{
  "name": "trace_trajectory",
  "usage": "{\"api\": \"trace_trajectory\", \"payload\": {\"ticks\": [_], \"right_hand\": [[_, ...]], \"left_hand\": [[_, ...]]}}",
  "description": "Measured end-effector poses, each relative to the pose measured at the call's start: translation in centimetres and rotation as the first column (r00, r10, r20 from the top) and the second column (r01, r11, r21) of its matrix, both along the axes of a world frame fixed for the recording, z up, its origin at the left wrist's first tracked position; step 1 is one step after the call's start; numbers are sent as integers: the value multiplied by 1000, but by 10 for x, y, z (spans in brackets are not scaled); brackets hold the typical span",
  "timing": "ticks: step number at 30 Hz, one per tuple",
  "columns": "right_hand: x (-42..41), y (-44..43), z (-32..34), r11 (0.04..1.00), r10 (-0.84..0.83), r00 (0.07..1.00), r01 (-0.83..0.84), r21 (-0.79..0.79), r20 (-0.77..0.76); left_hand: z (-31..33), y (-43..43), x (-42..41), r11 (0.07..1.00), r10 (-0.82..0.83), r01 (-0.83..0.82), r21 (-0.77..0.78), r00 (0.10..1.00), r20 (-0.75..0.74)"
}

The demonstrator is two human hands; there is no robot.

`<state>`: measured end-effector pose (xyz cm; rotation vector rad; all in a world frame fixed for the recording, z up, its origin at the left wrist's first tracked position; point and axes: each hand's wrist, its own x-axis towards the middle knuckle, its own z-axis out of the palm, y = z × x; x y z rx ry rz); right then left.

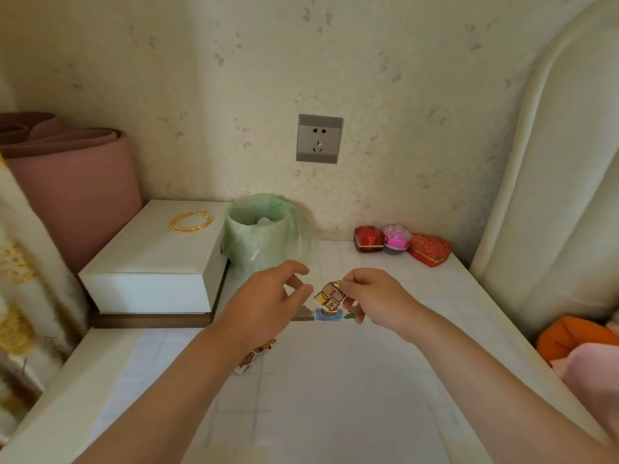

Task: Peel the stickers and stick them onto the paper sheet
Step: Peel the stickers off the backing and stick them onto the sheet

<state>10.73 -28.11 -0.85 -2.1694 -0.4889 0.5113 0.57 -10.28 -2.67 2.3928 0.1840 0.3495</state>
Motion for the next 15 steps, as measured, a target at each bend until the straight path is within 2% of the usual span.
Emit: {"api": "trace_trajectory", "payload": {"ticks": [5,7,10,15], "right_hand": [[9,-19,-10,990,126,985,-132,43,121],[12,-25,-12,992,117,981,-124,36,158],[17,-33,-10,999,21,982,-29,43,187],[27,-46,-3,984,-91,996,93,155,-19]], "left_hand": [[-12,-23,14,954,20,-48,-296,995,-99],[-10,-32,19,921,21,-69,-383,992,-126],[-6,-43,27,898,50,-92,-431,993,-109],[-2,-56,41,888,100,-114,-446,993,-56]]}}
